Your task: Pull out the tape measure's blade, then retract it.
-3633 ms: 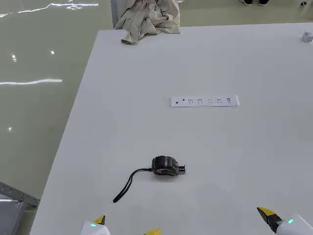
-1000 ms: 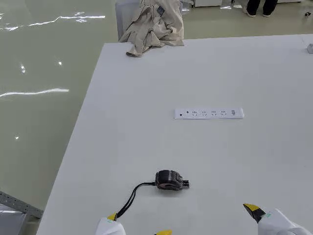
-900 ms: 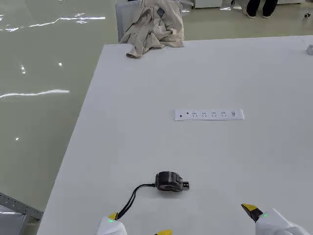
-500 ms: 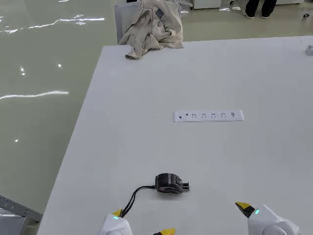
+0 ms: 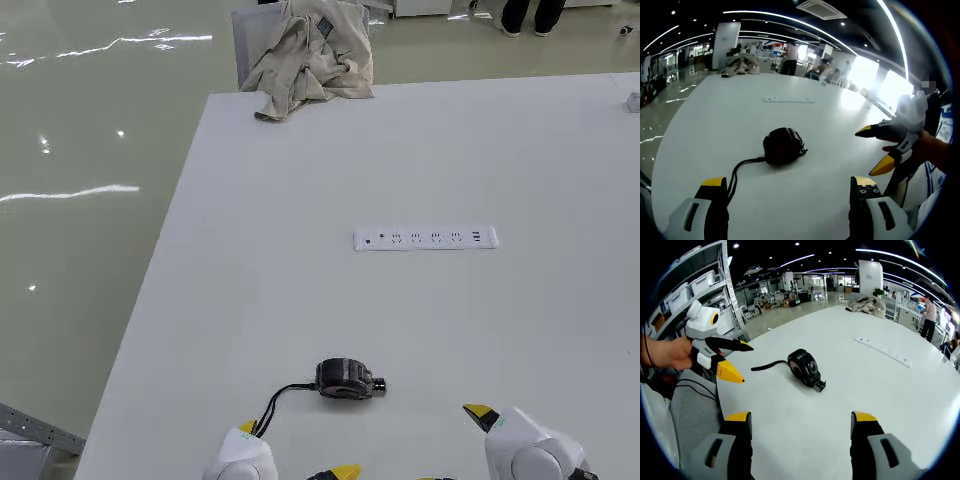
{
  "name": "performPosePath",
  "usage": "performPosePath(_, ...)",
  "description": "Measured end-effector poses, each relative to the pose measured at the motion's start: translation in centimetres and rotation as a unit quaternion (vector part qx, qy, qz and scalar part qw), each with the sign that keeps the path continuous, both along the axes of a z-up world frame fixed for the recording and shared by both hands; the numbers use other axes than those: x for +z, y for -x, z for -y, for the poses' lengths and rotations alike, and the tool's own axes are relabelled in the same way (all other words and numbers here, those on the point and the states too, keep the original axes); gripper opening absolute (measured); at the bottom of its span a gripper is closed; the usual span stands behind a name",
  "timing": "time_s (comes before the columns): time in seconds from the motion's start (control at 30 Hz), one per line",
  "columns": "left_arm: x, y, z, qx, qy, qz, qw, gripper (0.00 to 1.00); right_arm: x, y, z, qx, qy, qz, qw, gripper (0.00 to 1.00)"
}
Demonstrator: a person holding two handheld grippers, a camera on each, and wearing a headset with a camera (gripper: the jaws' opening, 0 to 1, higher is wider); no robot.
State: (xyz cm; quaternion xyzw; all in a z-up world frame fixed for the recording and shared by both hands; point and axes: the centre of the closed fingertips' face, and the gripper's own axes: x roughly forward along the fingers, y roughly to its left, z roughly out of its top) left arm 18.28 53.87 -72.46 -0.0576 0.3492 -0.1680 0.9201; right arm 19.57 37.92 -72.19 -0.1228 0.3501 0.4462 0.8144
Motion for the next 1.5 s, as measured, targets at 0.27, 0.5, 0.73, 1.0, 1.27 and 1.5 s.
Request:
performPosePath(0.27, -0.4, -1.4, -0.1, -0.022, -0.008, 0.003, 0.9997, 0.99, -1.0, -1.1, -0.4, 0.021, 0.016, 0.003, 0.9996, 0.82)
performPosePath(0.5, -0.7, -2.6, -0.1, -0.040, -0.013, 0.003, 0.9991, 0.99, -1.7, -1.6, -1.0, 0.052, 0.027, 0.008, 0.9983, 0.78)
performPosePath(0.73, -1.2, -3.3, 0.3, -0.083, -0.034, 0.014, 0.9959, 0.95, -2.5, -2.3, -2.0, 0.088, 0.038, 0.019, 0.9952, 0.74)
performPosePath(1.0, -1.7, -4.2, 0.8, -0.139, -0.061, 0.021, 0.9882, 0.93, -3.6, -2.8, -2.9, 0.144, 0.054, 0.031, 0.9876, 0.67)
performPosePath(1.27, -2.2, -4.8, 1.6, -0.191, -0.079, 0.031, 0.9778, 0.92, -4.4, -3.3, -3.9, 0.181, 0.063, 0.035, 0.9809, 0.62)
performPosePath(1.5, -2.4, -5.4, 2.5, -0.250, -0.110, 0.045, 0.9609, 0.89, -5.2, -4.2, -4.1, 0.203, 0.076, 0.039, 0.9755, 0.56)
